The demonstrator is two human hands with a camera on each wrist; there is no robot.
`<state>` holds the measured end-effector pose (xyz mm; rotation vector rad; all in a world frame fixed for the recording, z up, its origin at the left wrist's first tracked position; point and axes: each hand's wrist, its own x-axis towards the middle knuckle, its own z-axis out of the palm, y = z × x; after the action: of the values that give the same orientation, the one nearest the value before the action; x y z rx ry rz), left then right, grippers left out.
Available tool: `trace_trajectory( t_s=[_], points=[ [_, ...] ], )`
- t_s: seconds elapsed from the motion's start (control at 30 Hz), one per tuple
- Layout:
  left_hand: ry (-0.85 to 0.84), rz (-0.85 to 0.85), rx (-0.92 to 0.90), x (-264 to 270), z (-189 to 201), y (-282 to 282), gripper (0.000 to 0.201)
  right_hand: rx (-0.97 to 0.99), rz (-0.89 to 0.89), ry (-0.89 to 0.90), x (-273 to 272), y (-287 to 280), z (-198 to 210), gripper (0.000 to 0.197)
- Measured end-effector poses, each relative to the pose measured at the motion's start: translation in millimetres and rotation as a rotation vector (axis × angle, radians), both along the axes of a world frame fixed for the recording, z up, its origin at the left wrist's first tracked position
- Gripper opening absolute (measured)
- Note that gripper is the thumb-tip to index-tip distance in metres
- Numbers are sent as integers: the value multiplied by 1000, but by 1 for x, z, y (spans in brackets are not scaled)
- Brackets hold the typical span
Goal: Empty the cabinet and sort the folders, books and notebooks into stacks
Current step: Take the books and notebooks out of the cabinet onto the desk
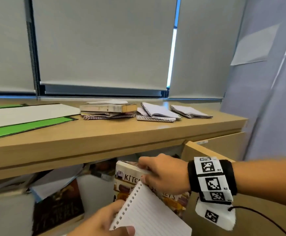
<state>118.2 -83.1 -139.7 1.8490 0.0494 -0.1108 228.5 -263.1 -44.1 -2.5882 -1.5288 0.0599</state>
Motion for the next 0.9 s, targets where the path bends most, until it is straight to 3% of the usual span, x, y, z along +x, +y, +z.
trace_trajectory(
  t_s=[0.03,0.13,0.17,0.23,0.33,0.5,0.63,0.7,0.8,0.9],
  points=[
    [-51,-3,-29,5,6,-2,105,26,-11,0,1,-11,13,11],
    [-56,-246,-79,0,58,-29,56,167,-73,-8,12,-44,57,6],
    [-50,-287,-139,2,72,-32,49,227,-113,-2,18,-56,74,8],
    [-104,-286,-219,6,99,-32,50,365,-196,65,33,-76,105,10],
    [-207,-139,-277,29,135,-30,65,630,-291,89,69,-103,144,14],
    [-305,266,-414,76,181,-21,34,1118,-520,140,136,-125,177,21],
    [-370,279,-628,105,203,-28,33,1459,-726,191,218,-120,174,19],
    [-403,276,-653,121,209,-30,33,1448,-876,234,256,-113,162,14],
    [-404,291,-645,146,212,-28,35,1565,-1037,401,309,-97,137,41],
    [-391,304,-622,164,214,-23,37,1445,-1089,517,335,-78,112,39]
  ],
)
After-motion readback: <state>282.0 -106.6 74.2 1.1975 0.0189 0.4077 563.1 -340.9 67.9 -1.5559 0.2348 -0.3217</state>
